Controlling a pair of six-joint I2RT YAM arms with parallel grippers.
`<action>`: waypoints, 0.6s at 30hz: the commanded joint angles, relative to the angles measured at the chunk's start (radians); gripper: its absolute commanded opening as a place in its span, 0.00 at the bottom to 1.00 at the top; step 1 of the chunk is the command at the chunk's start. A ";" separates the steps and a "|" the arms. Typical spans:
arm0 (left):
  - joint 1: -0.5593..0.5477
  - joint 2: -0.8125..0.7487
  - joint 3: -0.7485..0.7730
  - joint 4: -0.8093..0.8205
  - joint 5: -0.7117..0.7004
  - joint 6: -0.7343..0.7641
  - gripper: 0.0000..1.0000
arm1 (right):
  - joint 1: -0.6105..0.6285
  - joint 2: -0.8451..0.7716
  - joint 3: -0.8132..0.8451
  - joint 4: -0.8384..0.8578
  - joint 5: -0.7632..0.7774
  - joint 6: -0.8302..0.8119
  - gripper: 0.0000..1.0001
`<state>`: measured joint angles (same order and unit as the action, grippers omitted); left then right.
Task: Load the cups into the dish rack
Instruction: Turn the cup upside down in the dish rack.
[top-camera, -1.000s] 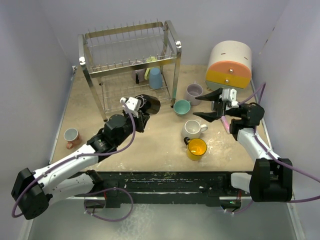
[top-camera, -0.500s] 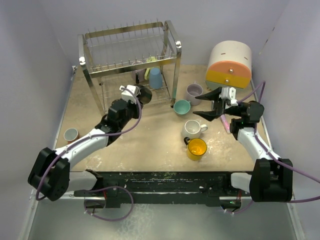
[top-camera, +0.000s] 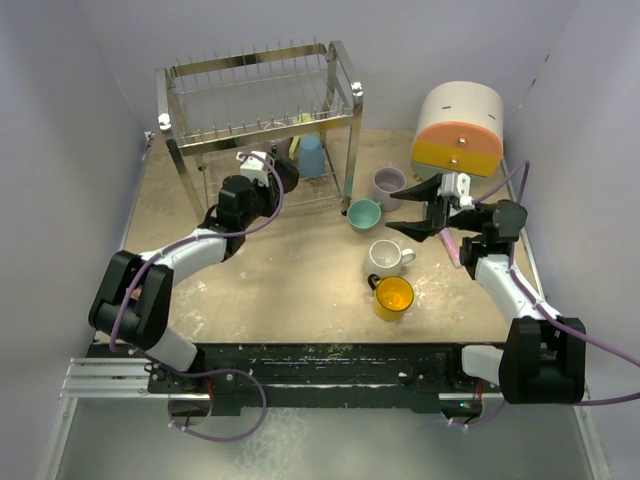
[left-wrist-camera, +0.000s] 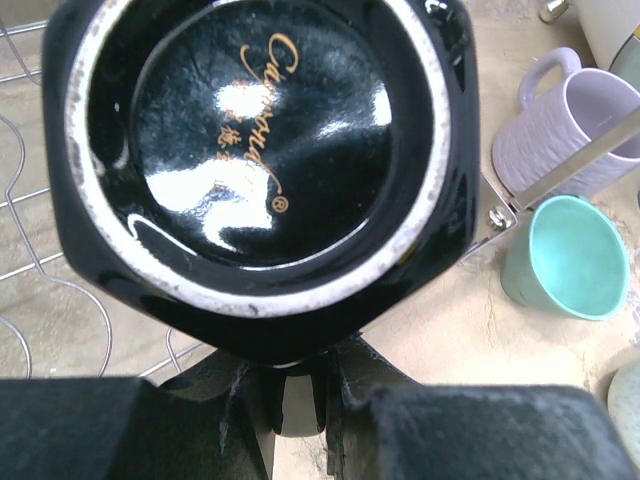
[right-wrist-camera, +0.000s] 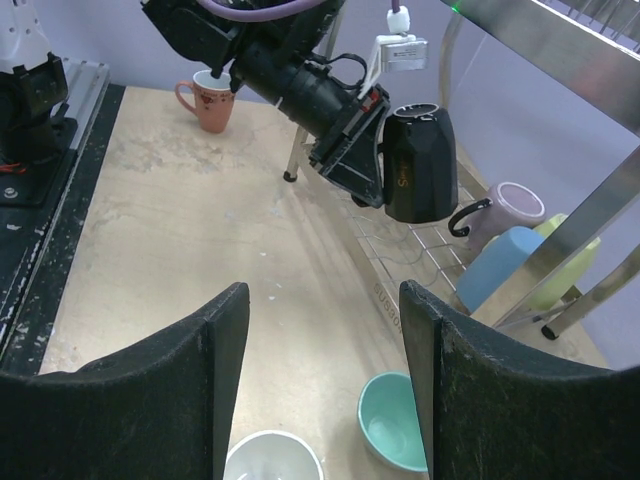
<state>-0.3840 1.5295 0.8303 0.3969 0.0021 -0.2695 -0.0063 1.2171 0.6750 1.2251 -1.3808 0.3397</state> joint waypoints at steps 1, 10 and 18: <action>0.020 0.034 0.107 0.171 0.054 -0.008 0.00 | 0.001 -0.018 0.050 0.002 -0.010 -0.026 0.63; 0.054 0.143 0.190 0.154 0.104 -0.011 0.00 | 0.001 -0.021 0.053 -0.015 -0.012 -0.036 0.63; 0.087 0.235 0.286 0.094 0.183 -0.013 0.00 | 0.002 -0.022 0.055 -0.024 -0.014 -0.043 0.63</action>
<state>-0.3161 1.7634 1.0195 0.3912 0.1204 -0.2722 -0.0063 1.2171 0.6861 1.1854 -1.3819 0.3138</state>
